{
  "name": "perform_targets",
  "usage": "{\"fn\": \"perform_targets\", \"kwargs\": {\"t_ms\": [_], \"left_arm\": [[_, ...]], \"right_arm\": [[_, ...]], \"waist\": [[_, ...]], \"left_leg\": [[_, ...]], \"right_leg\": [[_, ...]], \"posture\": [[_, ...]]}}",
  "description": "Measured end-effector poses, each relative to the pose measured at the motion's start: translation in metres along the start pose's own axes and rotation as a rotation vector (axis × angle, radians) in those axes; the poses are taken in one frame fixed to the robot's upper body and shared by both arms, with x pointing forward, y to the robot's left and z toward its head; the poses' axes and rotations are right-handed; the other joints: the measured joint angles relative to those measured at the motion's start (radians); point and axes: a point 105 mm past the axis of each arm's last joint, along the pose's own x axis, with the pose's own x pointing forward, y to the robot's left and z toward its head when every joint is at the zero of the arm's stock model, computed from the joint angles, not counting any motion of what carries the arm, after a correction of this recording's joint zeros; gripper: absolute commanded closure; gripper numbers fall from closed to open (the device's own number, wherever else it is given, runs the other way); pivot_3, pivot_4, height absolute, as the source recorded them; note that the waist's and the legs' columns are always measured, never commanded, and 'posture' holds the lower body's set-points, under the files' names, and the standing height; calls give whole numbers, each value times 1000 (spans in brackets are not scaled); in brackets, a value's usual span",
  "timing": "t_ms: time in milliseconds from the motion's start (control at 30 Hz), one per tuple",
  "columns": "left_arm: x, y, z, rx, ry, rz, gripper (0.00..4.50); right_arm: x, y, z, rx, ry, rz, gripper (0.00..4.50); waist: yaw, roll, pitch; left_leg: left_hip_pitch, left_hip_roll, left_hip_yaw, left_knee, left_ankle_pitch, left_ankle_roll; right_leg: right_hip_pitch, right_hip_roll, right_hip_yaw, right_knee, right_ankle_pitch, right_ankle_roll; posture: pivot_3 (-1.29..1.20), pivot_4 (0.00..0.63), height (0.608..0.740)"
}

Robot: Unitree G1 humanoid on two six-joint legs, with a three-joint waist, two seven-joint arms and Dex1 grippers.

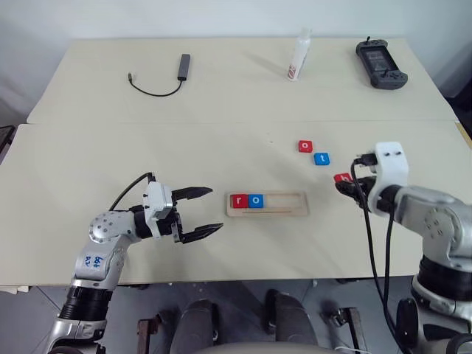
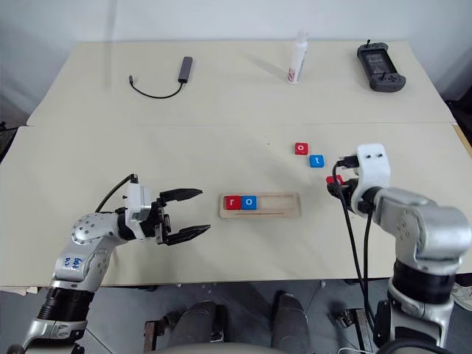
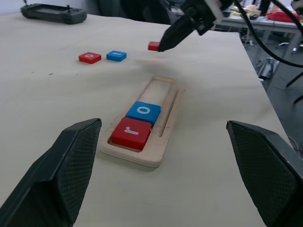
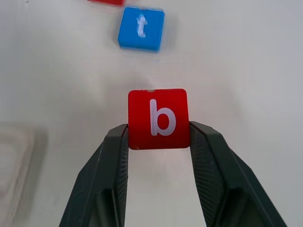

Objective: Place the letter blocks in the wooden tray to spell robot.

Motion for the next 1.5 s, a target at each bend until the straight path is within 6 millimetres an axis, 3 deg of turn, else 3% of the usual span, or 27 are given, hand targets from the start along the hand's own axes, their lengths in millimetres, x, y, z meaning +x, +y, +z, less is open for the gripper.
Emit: {"fn": "perform_targets", "kwargs": {"t_ms": [100, 200, 367, 500, 633, 767, 933, 1167, 1267, 1500], "left_arm": [[3, 0, -2, -13, 3, -34, 0], [7, -3, -2, -14, -2, -63, 0], [10, -4, 2, -5, -6, -89, 0], [7, -6, 1, -2, 6, -99, 0], [5, -10, 0, -4, 12, -100, 0], [3, -11, 1, 4, 18, -89, 0], [0, -14, 3, 21, 22, -63, 0], [-5, -13, 1, 27, 36, 15, 0], [-10, -12, 2, 37, 41, 54, 0], [-16, -14, -4, 18, 56, 101, 0]], "right_arm": [[-6, 9, -24, 45, 19, -4, 3041], [-7, 13, -30, 63, 11, -12, 3041], [-8, 15, -28, 60, 3, -7, 1312], [-20, 2, -14, -59, 16, 42, 23], [-31, -12, -6, -205, 43, 168, 23], [-32, -5, 0, -505, -4, 495, 23], [-7, -20, -3, -736, -9, 638, 23], [25, -23, -9, -824, 22, 739, 23], [32, -20, -5, -827, 25, 760, 627], [34, -21, -4, -826, 62, 786, 2989]], "waist": [[-1, 0, 0], [-3, 0, 0], [-3, 0, 0], [1, 0, 0], [0, 0, 0], [-3, -1, 0], [-10, -2, 1], [-4, -2, 1], [-3, -2, 1], [-1, -2, 1]], "left_leg": [[0, 0, 0, 0, 0, 0], [1, 0, 1, 0, 0, 0], [1, 0, 1, 0, 0, 0], [0, -1, 0, 0, 0, 0], [1, 0, 0, -1, 0, 0], [3, 0, 1, -1, 0, 0], [4, 0, 2, 0, 0, 0], [3, 0, 1, 2, 0, 0], [3, 0, 0, 2, 0, 0], [2, 1, 0, 2, 0, 0]], "right_leg": [[0, 0, 1, 0, 0, 0], [0, 0, 1, 0, 0, 0], [0, 0, 1, 0, 0, 0], [0, 0, 1, -1, 0, 0], [0, 0, 1, -2, 0, 0], [3, 0, 1, -2, 0, 1], [3, 0, 2, -1, 0, 1], [3, 0, 1, -1, 0, 1], [3, 0, 0, -1, 0, 1], [3, 0, 0, -1, 0, 1]], "posture": [[0, 150, 740], [0, 150, 740], [0, 150, 740], [0, 150, 740], [0, 150, 740], [0, 150, 740], [0, 150, 740], [0, 150, 740], [0, 150, 740], [0, 150, 740]]}}
